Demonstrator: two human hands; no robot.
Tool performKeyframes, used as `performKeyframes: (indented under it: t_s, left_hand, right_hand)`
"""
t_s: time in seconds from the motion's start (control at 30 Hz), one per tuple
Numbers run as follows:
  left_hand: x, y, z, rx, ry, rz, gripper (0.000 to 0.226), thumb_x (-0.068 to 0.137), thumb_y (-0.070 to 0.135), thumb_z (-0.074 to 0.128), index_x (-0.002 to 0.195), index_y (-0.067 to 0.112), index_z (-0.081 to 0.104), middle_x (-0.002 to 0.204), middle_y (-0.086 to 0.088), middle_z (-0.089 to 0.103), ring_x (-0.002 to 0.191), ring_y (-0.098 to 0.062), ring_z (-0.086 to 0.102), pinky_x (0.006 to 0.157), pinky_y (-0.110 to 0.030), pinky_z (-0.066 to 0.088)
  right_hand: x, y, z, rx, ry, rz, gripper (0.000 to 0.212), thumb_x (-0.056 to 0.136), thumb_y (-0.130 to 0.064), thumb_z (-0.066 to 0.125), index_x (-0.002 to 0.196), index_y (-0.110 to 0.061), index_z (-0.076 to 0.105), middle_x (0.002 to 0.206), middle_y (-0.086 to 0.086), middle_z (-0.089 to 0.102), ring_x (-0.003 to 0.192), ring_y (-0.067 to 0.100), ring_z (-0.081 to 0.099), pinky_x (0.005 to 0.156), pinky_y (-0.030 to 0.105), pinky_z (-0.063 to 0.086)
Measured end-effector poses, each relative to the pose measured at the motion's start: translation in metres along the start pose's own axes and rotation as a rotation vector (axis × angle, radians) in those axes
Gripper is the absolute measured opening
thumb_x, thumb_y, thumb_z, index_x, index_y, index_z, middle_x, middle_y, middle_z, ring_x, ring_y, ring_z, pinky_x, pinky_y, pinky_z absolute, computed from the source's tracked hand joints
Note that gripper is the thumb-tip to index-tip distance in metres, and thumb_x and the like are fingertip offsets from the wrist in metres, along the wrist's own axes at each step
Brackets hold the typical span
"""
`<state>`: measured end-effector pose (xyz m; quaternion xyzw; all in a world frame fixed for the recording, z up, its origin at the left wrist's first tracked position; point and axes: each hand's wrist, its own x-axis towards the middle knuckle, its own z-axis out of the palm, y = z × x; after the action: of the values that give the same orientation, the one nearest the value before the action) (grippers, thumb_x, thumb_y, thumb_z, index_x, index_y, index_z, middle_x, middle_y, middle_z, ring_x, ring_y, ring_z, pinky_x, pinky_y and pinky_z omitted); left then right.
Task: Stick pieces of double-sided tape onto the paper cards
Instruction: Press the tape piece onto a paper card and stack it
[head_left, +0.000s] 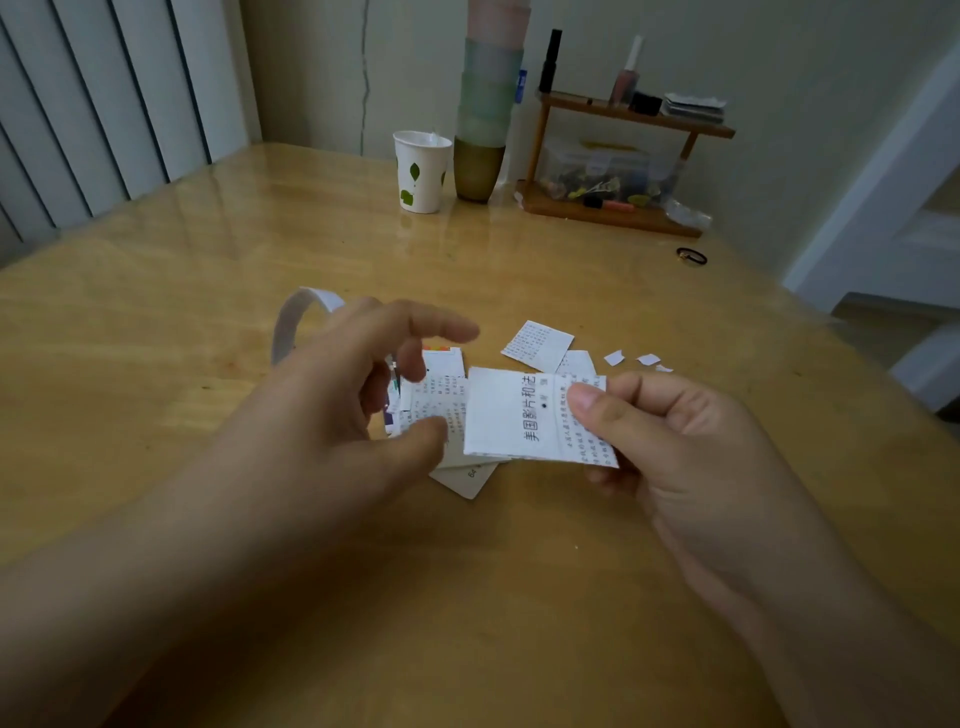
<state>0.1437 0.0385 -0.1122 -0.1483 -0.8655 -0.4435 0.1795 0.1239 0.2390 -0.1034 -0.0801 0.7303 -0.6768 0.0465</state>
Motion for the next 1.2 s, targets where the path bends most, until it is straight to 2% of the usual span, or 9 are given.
performKeyframes:
  t_s: [0.07, 0.17, 0.27, 0.33, 0.53, 0.8, 1.0, 1.1, 1.2]
  left_hand:
    - [0.0, 0.002, -0.001, 0.05, -0.019, 0.081, 0.04, 0.066, 0.04, 0.065, 0.104, 0.05, 0.06, 0.085, 0.019, 0.044, 0.07, -0.001, 0.044, 0.063, -0.004, 0.035]
    - [0.0, 0.003, 0.0, -0.068, 0.018, 0.037, 0.025, 0.064, 0.053, 0.063, 0.085, 0.04, 0.069, 0.084, 0.013, 0.049, 0.065, -0.002, 0.045, 0.058, -0.007, 0.036]
    - [0.002, 0.002, 0.001, -0.27, 0.071, -0.145, 0.025, 0.059, 0.049, 0.072, 0.068, 0.026, 0.068, 0.077, 0.0, 0.052, 0.064, -0.021, 0.047, 0.062, -0.027, 0.038]
    - [0.003, 0.001, 0.001, -0.359, 0.063, -0.182, 0.033, 0.054, 0.052, 0.073, 0.065, 0.021, 0.069, 0.073, -0.005, 0.05, 0.063, -0.021, 0.043, 0.061, -0.035, 0.034]
    - [0.003, 0.005, 0.002, -0.393, 0.038, -0.201, 0.039, 0.052, 0.057, 0.069, 0.065, 0.021, 0.068, 0.08, -0.018, 0.049, 0.065, -0.025, 0.04, 0.063, -0.04, 0.032]
    - [0.003, 0.004, 0.004, -0.291, 0.05, -0.173, 0.039, 0.058, 0.062, 0.057, 0.067, 0.026, 0.07, 0.073, 0.003, 0.051, 0.056, -0.008, 0.039, 0.057, -0.024, 0.031]
    - [0.0, 0.007, 0.006, -0.27, -0.013, -0.119, 0.024, 0.067, 0.049, 0.066, 0.067, 0.025, 0.071, 0.072, 0.005, 0.052, 0.058, -0.015, 0.04, 0.053, -0.014, 0.031]
    - [-0.001, 0.008, 0.007, -0.249, -0.018, -0.106, 0.022, 0.07, 0.044, 0.061, 0.066, 0.024, 0.07, 0.074, 0.003, 0.052, 0.055, -0.007, 0.04, 0.057, -0.009, 0.031]
    - [0.0, 0.006, 0.007, -0.201, 0.042, -0.12, 0.02, 0.07, 0.044, 0.061, 0.065, 0.026, 0.067, 0.075, 0.002, 0.052, 0.055, -0.008, 0.039, 0.053, -0.011, 0.031]
  right_hand:
    - [0.0, 0.001, 0.0, -0.01, -0.036, 0.05, 0.023, 0.077, -0.023, 0.067, 0.056, -0.016, 0.062, 0.057, 0.001, 0.063, 0.046, 0.008, 0.049, 0.046, 0.017, 0.041]
    - [0.001, 0.003, 0.004, -0.021, -0.046, 0.063, 0.024, 0.072, -0.037, 0.061, 0.069, -0.013, 0.064, 0.057, 0.001, 0.065, 0.05, 0.007, 0.052, 0.05, 0.017, 0.044]
    - [0.003, 0.005, 0.003, -0.072, 0.007, -0.046, 0.051, 0.079, -0.063, 0.047, 0.08, -0.017, 0.071, 0.076, 0.001, 0.071, 0.068, 0.013, 0.059, 0.067, 0.025, 0.046]
    - [0.002, 0.005, 0.005, -0.12, -0.045, -0.115, 0.051, 0.077, -0.071, 0.049, 0.093, -0.027, 0.07, 0.09, 0.006, 0.07, 0.08, 0.023, 0.061, 0.073, 0.03, 0.046]
    - [-0.002, 0.006, 0.015, -0.209, -0.016, -0.287, 0.019, 0.076, -0.041, 0.064, 0.088, -0.029, 0.073, 0.087, 0.012, 0.071, 0.083, 0.035, 0.062, 0.072, 0.039, 0.051]
    - [-0.002, 0.01, 0.012, -0.199, -0.01, -0.28, 0.025, 0.077, -0.041, 0.066, 0.087, -0.019, 0.073, 0.087, 0.022, 0.068, 0.084, 0.042, 0.059, 0.076, 0.051, 0.05]
    - [-0.004, 0.006, 0.016, -0.161, -0.062, -0.211, 0.022, 0.071, -0.037, 0.077, 0.086, -0.02, 0.076, 0.08, 0.003, 0.074, 0.078, 0.023, 0.07, 0.075, 0.04, 0.054]
    - [-0.004, 0.005, 0.018, -0.203, -0.039, -0.204, 0.027, 0.07, -0.04, 0.072, 0.084, -0.018, 0.074, 0.081, 0.015, 0.071, 0.069, 0.032, 0.064, 0.068, 0.049, 0.052]
    - [-0.001, 0.003, 0.014, -0.158, -0.015, -0.2, 0.023, 0.071, -0.04, 0.076, 0.085, -0.021, 0.075, 0.081, 0.011, 0.073, 0.081, 0.041, 0.064, 0.075, 0.055, 0.051]
